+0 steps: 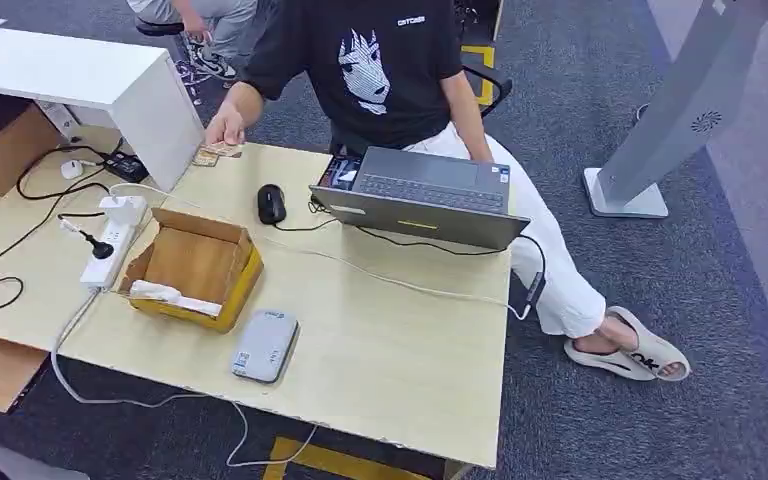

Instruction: Pass the card to the sensor for recognition and then transmit it.

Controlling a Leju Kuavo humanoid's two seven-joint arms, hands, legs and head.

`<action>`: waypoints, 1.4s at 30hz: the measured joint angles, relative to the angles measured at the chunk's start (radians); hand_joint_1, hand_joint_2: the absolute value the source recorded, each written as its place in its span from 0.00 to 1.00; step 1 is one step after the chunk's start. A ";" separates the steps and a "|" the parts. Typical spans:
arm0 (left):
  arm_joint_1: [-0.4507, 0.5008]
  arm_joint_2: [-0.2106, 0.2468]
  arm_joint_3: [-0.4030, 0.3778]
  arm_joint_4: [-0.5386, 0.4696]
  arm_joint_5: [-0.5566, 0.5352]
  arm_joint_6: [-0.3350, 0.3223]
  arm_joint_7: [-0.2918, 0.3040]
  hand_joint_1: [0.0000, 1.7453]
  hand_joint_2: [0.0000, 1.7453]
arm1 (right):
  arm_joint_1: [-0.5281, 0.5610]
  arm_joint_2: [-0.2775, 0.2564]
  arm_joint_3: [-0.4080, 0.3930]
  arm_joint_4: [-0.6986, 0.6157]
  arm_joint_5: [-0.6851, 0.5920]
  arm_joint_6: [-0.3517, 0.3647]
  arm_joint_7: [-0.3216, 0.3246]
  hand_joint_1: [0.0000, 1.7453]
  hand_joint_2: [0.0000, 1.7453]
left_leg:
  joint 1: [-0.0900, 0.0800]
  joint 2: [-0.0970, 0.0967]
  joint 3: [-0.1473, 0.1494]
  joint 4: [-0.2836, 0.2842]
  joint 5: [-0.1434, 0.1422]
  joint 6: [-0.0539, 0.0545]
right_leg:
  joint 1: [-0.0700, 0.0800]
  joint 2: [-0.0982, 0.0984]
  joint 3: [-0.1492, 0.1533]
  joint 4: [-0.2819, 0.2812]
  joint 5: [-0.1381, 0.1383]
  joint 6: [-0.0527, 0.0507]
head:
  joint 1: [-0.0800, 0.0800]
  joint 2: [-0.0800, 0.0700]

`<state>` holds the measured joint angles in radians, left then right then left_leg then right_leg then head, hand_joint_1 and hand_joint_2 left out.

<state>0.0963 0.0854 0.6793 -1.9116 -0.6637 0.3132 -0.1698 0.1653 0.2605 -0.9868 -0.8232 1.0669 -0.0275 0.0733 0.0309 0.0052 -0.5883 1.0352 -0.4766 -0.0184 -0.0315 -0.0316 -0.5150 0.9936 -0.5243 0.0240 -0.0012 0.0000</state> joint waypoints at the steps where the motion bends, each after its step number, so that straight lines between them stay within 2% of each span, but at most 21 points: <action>1: -0.008 0.005 -0.023 0.007 -0.015 0.002 0.009 0.00 1.00 | -0.001 0.000 -0.006 0.000 0.010 0.001 -0.002 0.00 1.00 | 0.000 0.000 0.000 0.000 0.000 0.000 | 0.000 0.000 0.000 0.000 0.000 0.000 | 0.001 0.000; 6: -0.071 0.020 -0.143 0.074 -0.091 0.010 0.046 0.00 1.00 | -0.010 0.000 -0.043 0.005 0.058 0.004 -0.011 0.00 1.00 | 0.000 0.001 0.000 0.000 0.000 0.000 | 0.000 0.002 -0.001 0.000 0.000 0.000 | 0.000 0.000; 24: -0.295 0.019 -0.593 0.341 -0.424 0.061 0.179 0.00 1.00 | -0.066 -0.007 -0.144 0.100 0.204 -0.005 -0.054 0.00 1.00 | 0.000 0.001 0.000 0.001 0.001 0.000 | 0.000 0.002 0.002 0.000 0.001 0.000 | 0.000 0.000; 31: -0.346 0.011 -0.717 0.406 -0.522 0.091 0.203 0.00 1.00 | -0.102 -0.016 -0.166 0.158 0.253 -0.020 -0.071 0.00 1.00 | 0.000 0.001 0.000 0.001 0.001 0.000 | 0.000 0.002 0.000 0.000 0.001 0.000 | 0.000 0.000; 32: -0.350 0.005 -0.740 0.418 -0.540 0.099 0.208 1.00 1.00 | -0.108 -0.017 -0.167 0.172 0.262 -0.027 -0.076 0.00 1.00 | 0.000 0.001 0.000 0.001 0.001 0.000 | 0.000 0.002 0.001 0.000 0.001 0.000 | 0.000 0.000; 42: -0.360 0.002 -0.814 0.455 -0.555 0.110 0.221 1.00 1.00 | -0.124 -0.020 -0.179 0.203 0.299 -0.042 -0.095 0.00 1.00 | 0.000 0.002 -0.001 0.001 0.001 0.000 | 0.000 0.003 0.000 0.000 0.001 0.000 | 0.000 0.000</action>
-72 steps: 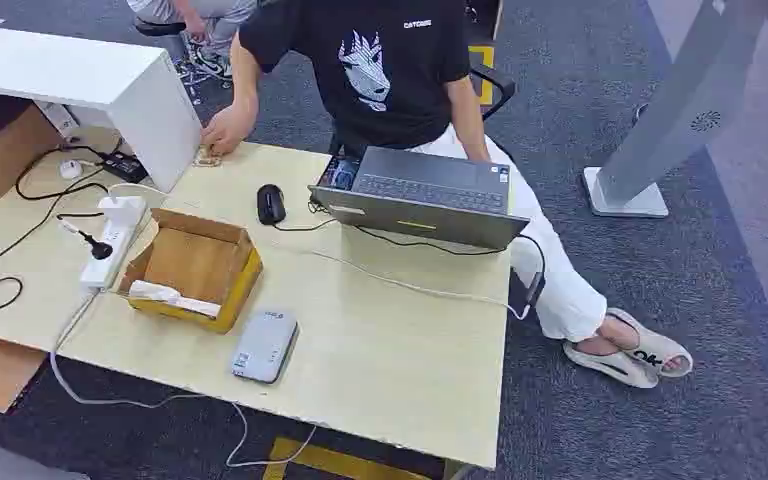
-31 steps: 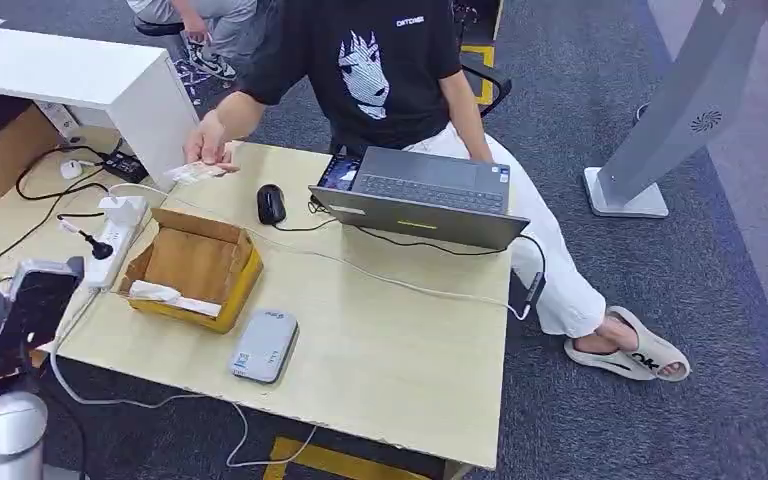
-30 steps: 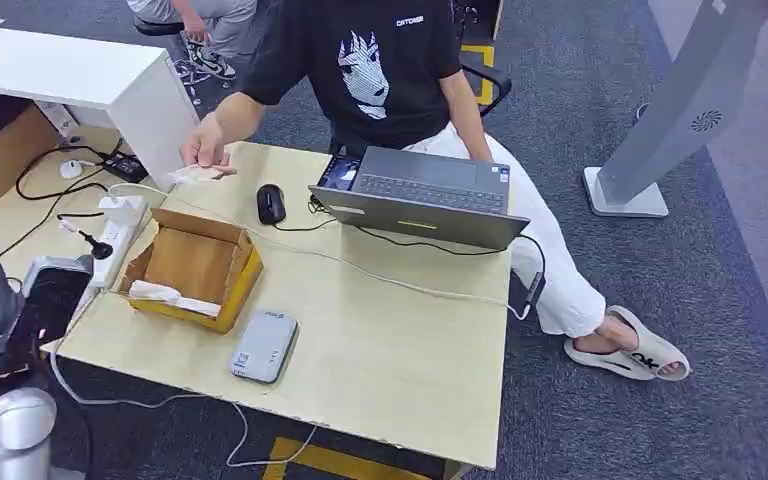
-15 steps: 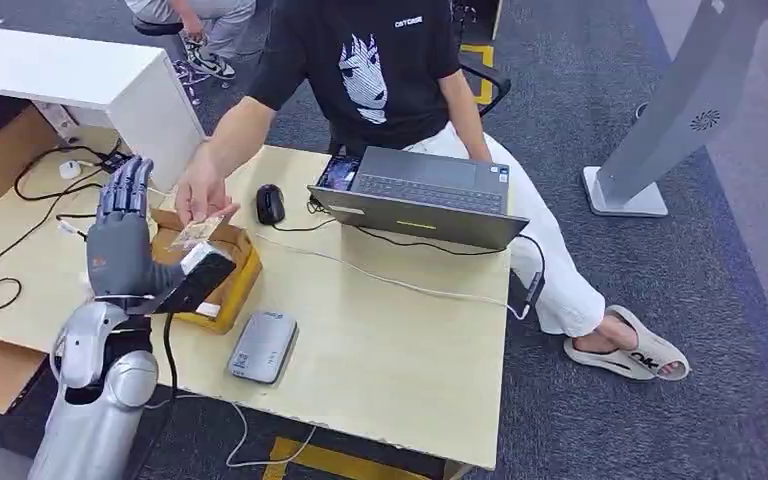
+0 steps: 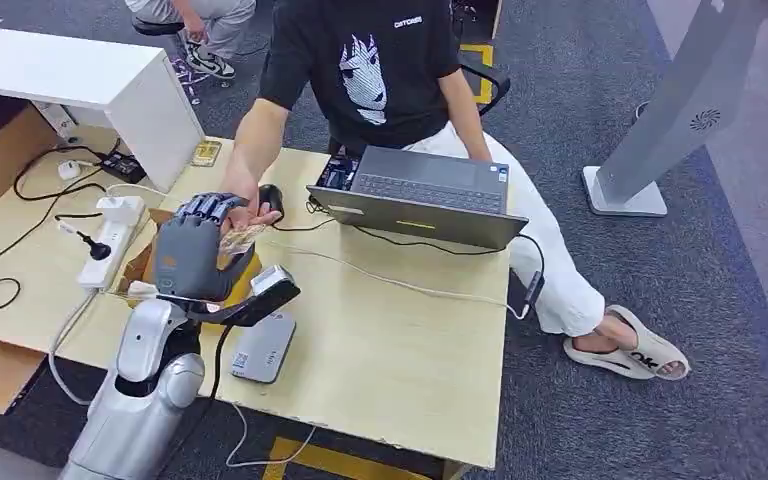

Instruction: Pass the card to the sensor for recognition and then transmit it.

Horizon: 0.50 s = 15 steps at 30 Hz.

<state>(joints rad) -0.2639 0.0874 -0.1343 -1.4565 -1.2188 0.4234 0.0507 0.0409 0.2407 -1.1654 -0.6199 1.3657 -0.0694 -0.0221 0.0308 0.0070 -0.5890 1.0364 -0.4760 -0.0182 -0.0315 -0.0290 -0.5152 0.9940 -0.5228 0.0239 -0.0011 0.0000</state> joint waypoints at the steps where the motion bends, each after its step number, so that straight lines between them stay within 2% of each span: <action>1: 0.000 0.000 -0.003 0.003 0.000 0.000 0.000 1.00 1.00 | -0.001 0.000 -0.002 0.001 0.003 0.000 -0.001 0.00 1.00 | 0.000 0.000 0.000 0.000 0.000 0.000 | 0.000 0.000 0.000 0.000 0.000 0.000 | 0.000 0.000; 9: -0.008 0.002 -0.014 0.016 0.031 -0.006 -0.002 1.00 1.00 | -0.001 0.000 -0.006 0.002 0.005 0.026 -0.002 0.00 1.00 | 0.000 -0.001 0.000 0.000 0.000 0.000 | 0.000 -0.001 0.000 0.000 0.000 0.000 | 0.000 0.000; 15: 0.002 0.013 -0.014 0.005 0.073 -0.034 -0.010 1.00 1.00 | 0.000 0.005 -0.008 -0.016 0.006 0.048 -0.002 0.00 1.00 | 0.000 -0.001 0.000 0.000 0.000 0.000 | 0.000 -0.001 0.001 0.000 0.000 0.000 | 0.000 0.000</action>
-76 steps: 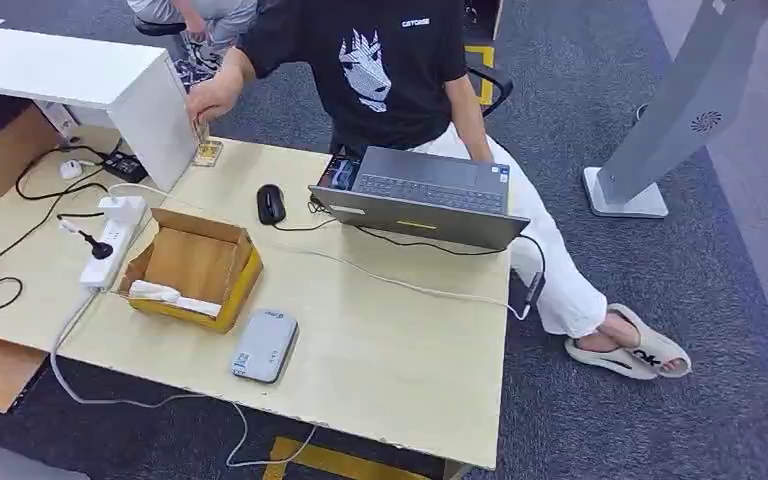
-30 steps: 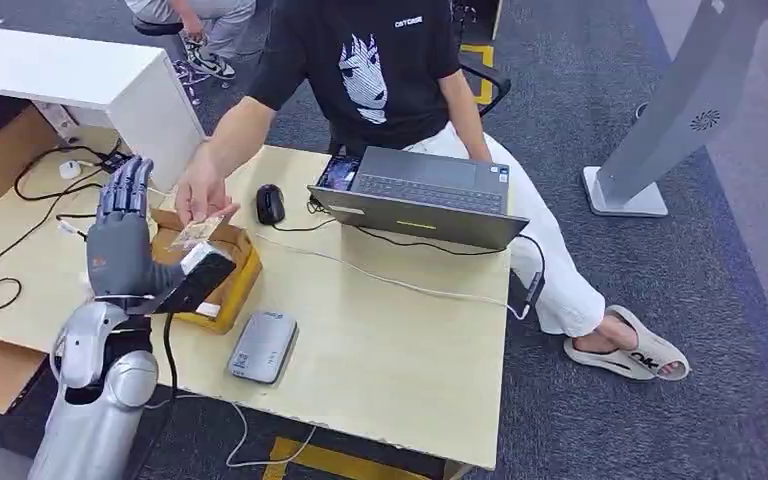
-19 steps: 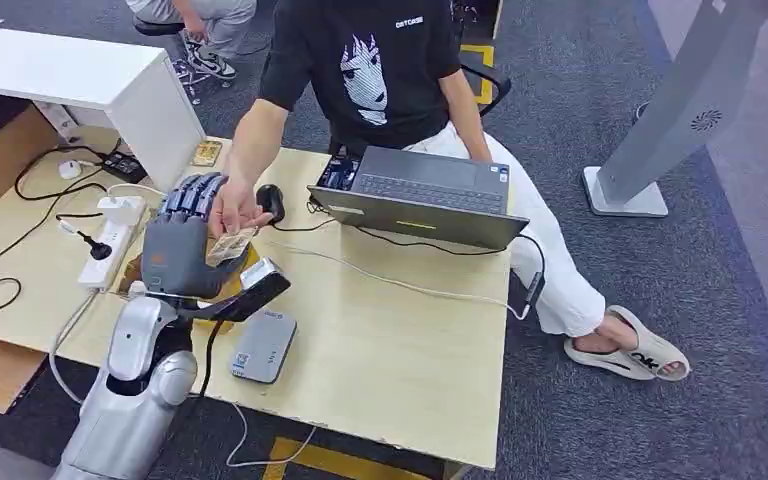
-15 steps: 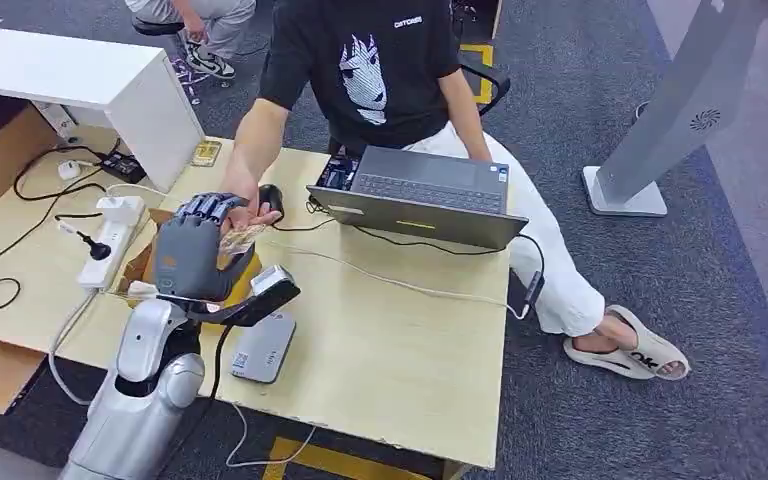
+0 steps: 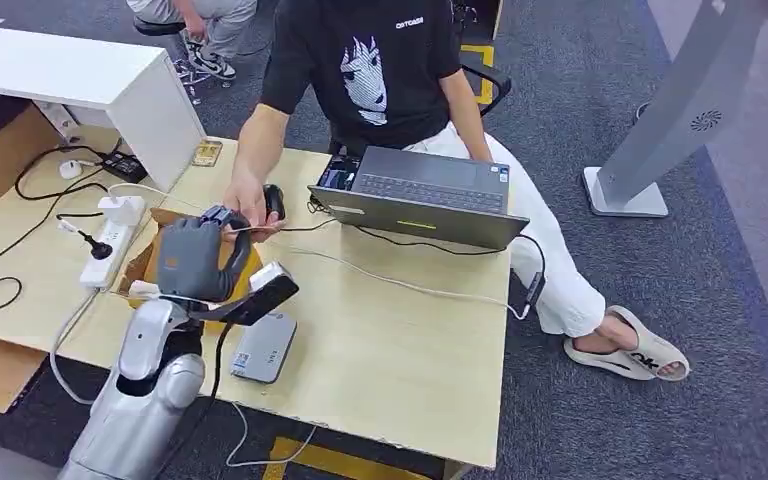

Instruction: Pass the card to the sensor for recognition and then transmit it.

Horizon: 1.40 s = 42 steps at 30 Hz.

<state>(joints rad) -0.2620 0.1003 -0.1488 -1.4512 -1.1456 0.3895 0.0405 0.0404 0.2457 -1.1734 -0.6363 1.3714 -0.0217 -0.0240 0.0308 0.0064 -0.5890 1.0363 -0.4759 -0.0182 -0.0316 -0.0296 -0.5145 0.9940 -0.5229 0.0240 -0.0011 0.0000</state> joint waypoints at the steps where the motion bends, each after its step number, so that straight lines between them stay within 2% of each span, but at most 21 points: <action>1: 0.001 0.003 0.000 -0.003 0.001 -0.002 -0.001 1.00 1.00 | 0.000 0.000 0.000 -0.003 0.000 0.001 0.000 0.00 1.00 | 0.000 0.000 0.000 0.000 0.000 0.000 | 0.000 0.000 0.000 0.000 0.000 0.000 | 0.000 0.000; 4: 0.004 0.008 0.000 -0.010 0.001 -0.024 -0.001 1.00 1.00 | 0.000 0.002 -0.003 -0.010 0.001 0.010 0.000 0.00 1.00 | 0.000 0.000 0.000 0.000 0.000 0.000 | 0.000 0.000 0.000 0.000 0.000 0.000 | 0.000 0.000; 6: 0.011 0.021 -0.003 -0.024 -0.029 -0.074 0.017 1.00 1.00 | 0.001 0.006 -0.005 -0.023 0.002 0.029 0.003 0.00 1.00 | 0.000 0.000 0.000 0.000 0.000 0.000 | 0.000 0.000 0.000 0.000 0.000 0.000 | 0.000 0.000; 8: 0.027 0.047 -0.015 -0.048 -0.083 -0.129 0.038 1.00 1.00 | 0.003 0.011 -0.009 -0.044 0.010 0.050 0.008 0.00 1.00 | 0.000 0.000 0.000 0.000 0.000 0.000 | 0.000 0.000 0.000 0.000 0.000 0.000 | 0.000 0.000; 12: 0.083 0.116 -0.045 -0.098 -0.171 -0.191 0.071 1.00 1.00 | 0.006 0.018 -0.029 -0.076 0.020 0.071 0.011 0.00 1.00 | 0.000 0.001 0.000 -0.001 0.000 0.000 | 0.000 0.001 -0.001 0.000 -0.001 0.000 | 0.000 0.000; 15: 0.138 0.158 -0.058 -0.128 -0.218 -0.211 0.094 1.00 1.00 | 0.007 0.019 -0.035 -0.084 0.020 0.072 0.012 0.00 1.00 | 0.000 0.001 0.000 -0.001 -0.001 0.000 | 0.000 0.001 -0.001 0.000 -0.001 0.000 | 0.000 0.000; 21: 0.213 0.218 -0.084 -0.140 -0.295 -0.202 0.122 1.00 1.00 | 0.007 0.019 -0.039 -0.084 0.038 0.058 -0.010 0.00 1.00 | 0.000 0.000 0.000 -0.001 -0.001 0.000 | 0.000 0.000 -0.001 0.000 -0.001 0.000 | 0.000 0.000; 25: 0.231 0.231 -0.108 -0.135 -0.338 -0.198 0.133 1.00 1.00 | 0.006 0.017 -0.039 -0.067 0.038 0.027 -0.027 0.00 1.00 | 0.000 0.000 0.000 -0.001 0.000 0.000 | 0.000 0.000 0.000 0.000 -0.001 0.000 | 0.001 0.000; 32: 0.246 0.228 -0.145 -0.089 -0.374 -0.165 0.138 1.00 1.00 | 0.000 0.010 -0.039 -0.021 0.049 -0.007 -0.030 0.00 1.00 | 0.000 0.000 0.000 -0.001 0.000 0.000 | 0.000 0.000 0.000 0.000 -0.001 0.000 | 0.000 0.000; 42: 0.246 0.182 -0.152 -0.029 -0.380 -0.088 0.132 1.00 1.00 | -0.019 0.000 -0.039 0.043 0.052 -0.043 -0.037 0.00 1.00 | 0.000 0.000 0.000 -0.001 0.000 0.000 | 0.000 0.000 0.000 0.000 -0.001 0.000 | 0.000 0.000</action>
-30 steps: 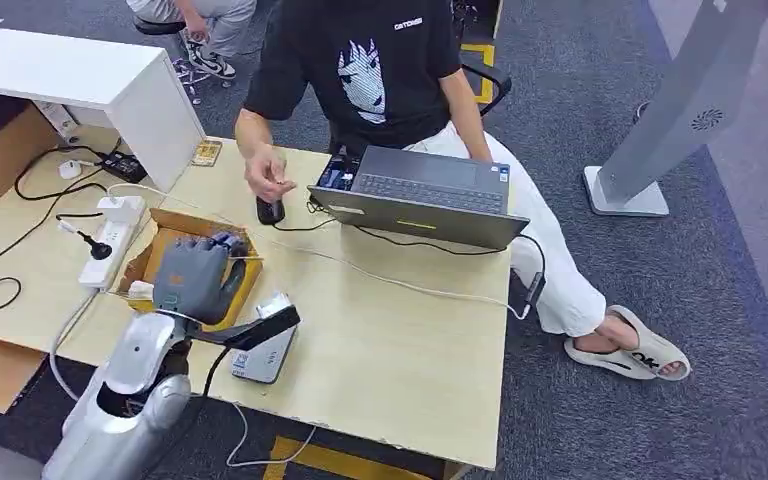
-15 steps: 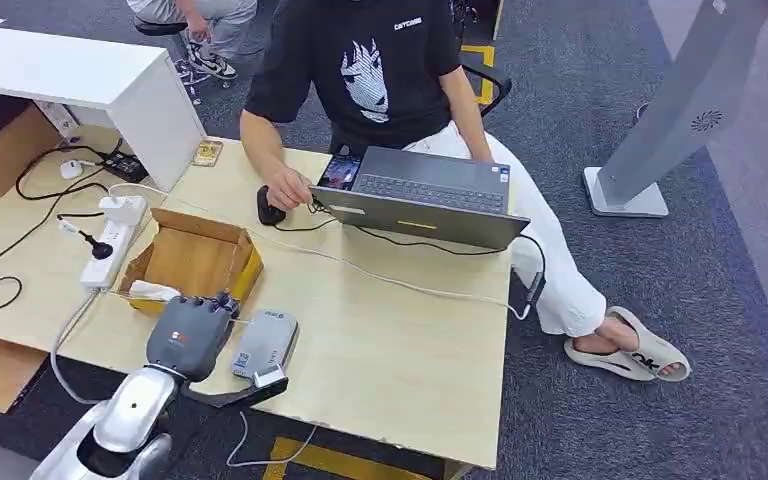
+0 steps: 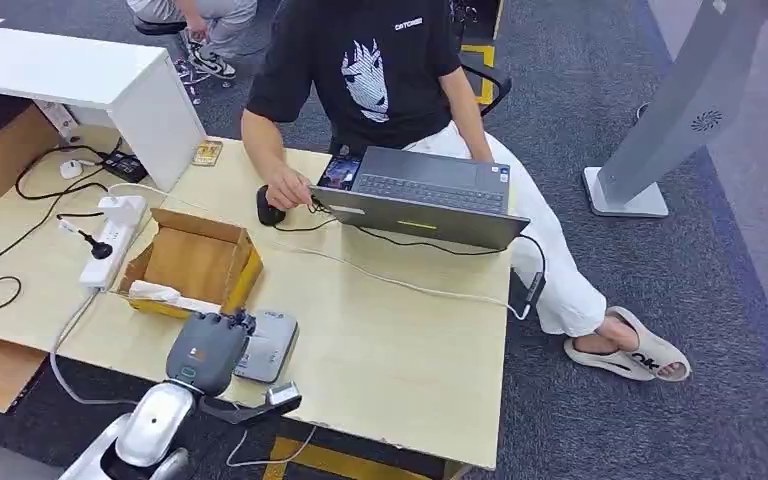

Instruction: Pass the card to the sensor for recognition and then transmit it.

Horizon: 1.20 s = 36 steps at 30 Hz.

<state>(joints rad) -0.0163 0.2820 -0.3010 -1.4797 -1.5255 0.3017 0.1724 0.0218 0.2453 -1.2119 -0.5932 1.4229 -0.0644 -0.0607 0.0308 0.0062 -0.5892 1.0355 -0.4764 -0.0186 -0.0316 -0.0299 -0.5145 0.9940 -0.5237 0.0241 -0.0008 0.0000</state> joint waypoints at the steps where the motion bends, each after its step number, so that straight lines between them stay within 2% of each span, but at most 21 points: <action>1: 0.000 -0.003 0.000 0.003 0.000 0.006 0.000 1.00 1.00 | -0.001 0.000 0.000 0.003 0.000 -0.002 -0.001 0.00 1.00 | 0.000 0.000 0.000 0.000 0.000 0.000 | 0.000 0.000 0.000 0.000 0.000 0.000 | 0.000 0.000; 9: 0.003 -0.029 -0.001 0.045 0.001 0.024 -0.010 1.00 1.00 | -0.004 0.000 0.006 0.011 0.000 -0.008 -0.009 0.00 1.00 | 0.000 0.000 0.000 0.000 0.000 0.000 | 0.000 0.000 0.000 0.000 0.000 0.000 | 0.000 0.000; 14: 0.011 -0.037 -0.001 0.064 0.002 0.023 -0.010 1.00 1.00 | -0.004 0.000 0.012 0.004 -0.003 0.012 -0.005 0.00 1.00 | 0.000 0.000 0.000 0.000 0.000 0.000 | 0.000 0.000 0.000 0.000 0.000 0.000 | 0.000 0.000; 23: 0.039 -0.044 -0.001 0.081 0.024 0.010 0.007 1.00 1.00 | -0.003 0.005 0.017 -0.022 -0.017 0.041 0.004 0.00 1.00 | 0.000 0.000 0.000 0.000 0.000 0.000 | 0.000 0.000 0.000 0.000 0.000 0.000 | 0.000 0.000; 36: 0.057 -0.044 -0.001 0.088 0.047 0.012 0.024 1.00 1.00 | -0.003 0.008 0.018 -0.043 -0.020 0.048 0.006 0.00 1.00 | 0.000 0.000 0.001 0.000 0.000 0.000 | 0.000 0.000 0.001 0.000 0.000 0.000 | 0.000 0.000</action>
<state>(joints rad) 0.0406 0.2384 -0.3017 -1.3916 -1.4790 0.3132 0.1968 0.0193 0.2533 -1.1944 -0.6359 1.4027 -0.0168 -0.0542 0.0308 0.0061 -0.5880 1.0355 -0.4762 -0.0184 -0.0316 -0.0303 -0.5132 0.9940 -0.5237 0.0241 -0.0008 0.0000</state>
